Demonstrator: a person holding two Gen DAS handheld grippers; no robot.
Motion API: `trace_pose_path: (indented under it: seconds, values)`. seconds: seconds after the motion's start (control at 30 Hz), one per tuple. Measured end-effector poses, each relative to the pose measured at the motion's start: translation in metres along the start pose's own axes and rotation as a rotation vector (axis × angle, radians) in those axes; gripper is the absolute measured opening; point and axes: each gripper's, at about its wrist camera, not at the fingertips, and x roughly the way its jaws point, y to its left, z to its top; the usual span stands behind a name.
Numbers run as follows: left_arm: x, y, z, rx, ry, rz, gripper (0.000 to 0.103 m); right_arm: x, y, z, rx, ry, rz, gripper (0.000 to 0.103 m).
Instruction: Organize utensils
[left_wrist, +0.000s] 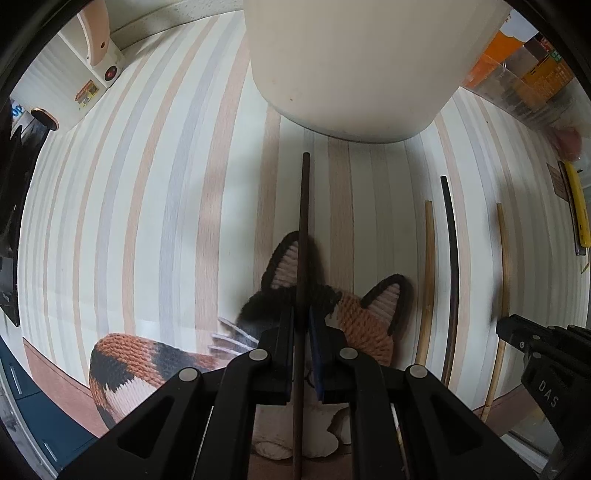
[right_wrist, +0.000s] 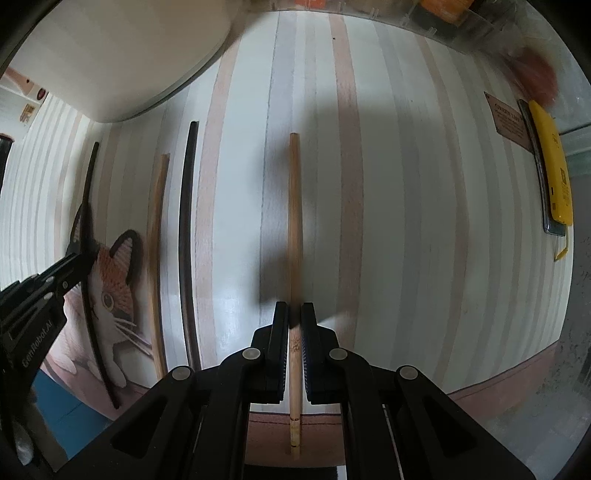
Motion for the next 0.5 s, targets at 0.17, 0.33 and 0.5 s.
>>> trace_pose_path:
  seconds: [0.17, 0.33, 0.5]
  values:
    - [0.0024, -0.0033, 0.0016, 0.010, 0.005, 0.013, 0.008, -0.0019, 0.0014, 0.0096, -0.010, 0.000, -0.027, 0.008]
    - [0.0034, -0.0079, 0.0021, 0.012, 0.006, 0.022, 0.008, -0.0005, -0.0002, 0.0125, -0.003, -0.013, -0.034, 0.008]
    - [0.0041, -0.0087, 0.0004, 0.004, -0.001, 0.012, 0.005, 0.0010, 0.0060, 0.0095, -0.004, -0.029, -0.049, 0.008]
